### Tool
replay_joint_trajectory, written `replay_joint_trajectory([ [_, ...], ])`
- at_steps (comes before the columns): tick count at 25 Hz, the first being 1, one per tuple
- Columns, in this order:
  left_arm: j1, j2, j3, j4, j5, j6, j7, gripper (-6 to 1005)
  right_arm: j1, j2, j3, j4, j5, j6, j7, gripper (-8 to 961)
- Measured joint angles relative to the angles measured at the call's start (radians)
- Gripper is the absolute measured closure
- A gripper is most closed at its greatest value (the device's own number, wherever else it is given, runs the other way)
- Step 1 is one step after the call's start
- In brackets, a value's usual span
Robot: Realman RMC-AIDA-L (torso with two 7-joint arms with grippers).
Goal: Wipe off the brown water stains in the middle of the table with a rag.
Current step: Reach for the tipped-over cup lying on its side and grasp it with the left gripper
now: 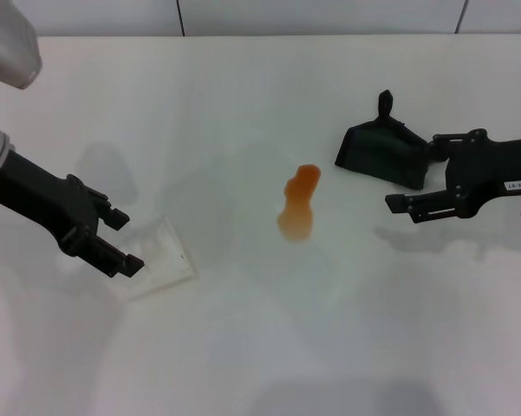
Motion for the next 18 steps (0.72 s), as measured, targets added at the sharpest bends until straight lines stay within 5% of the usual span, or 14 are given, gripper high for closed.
replay_joint_trajectory([
  [18, -0.007, -0.02, 0.0, 0.0, 0.024, -0.042, -0.013, 107, -0.011, 0.0, 0.001, 0.002, 0.0, -0.007, -0.008, 152],
])
